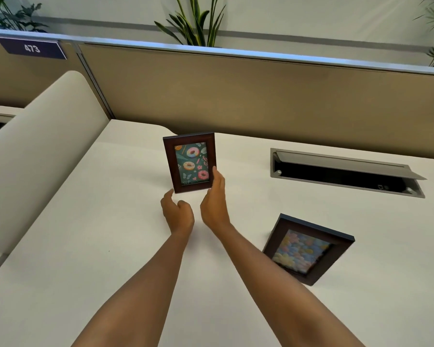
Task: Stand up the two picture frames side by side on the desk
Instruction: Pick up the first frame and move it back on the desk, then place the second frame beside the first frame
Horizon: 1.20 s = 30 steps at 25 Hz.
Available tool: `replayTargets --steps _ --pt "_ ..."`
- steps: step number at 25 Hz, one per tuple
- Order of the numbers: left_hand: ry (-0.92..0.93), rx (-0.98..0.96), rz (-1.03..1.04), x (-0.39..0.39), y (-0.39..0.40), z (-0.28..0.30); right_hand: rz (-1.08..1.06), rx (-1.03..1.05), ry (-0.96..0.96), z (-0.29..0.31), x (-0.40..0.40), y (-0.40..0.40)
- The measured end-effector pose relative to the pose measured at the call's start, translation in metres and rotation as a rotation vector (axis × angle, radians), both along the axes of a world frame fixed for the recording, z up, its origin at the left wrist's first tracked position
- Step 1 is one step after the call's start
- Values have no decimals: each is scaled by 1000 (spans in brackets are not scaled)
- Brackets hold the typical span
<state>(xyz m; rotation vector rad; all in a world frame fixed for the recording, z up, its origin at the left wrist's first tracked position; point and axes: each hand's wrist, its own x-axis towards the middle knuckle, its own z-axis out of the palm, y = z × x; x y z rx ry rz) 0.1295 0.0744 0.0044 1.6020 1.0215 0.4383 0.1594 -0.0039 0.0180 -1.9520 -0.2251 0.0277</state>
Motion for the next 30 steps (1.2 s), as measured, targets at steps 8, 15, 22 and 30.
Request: replayTargets --steps 8,15,22,30 --pt "-50 44 -147 -48 -60 -16 163 -212 -163 0 -93 -77" --pt "-114 17 -207 -89 -127 -10 -327 -81 -701 29 -129 -168" --pt "-4 -232 -344 -106 -175 7 -819 164 -320 -2 -144 -244" --pt "252 -276 -340 -111 -209 27 -803 274 212 -33 -164 -227"
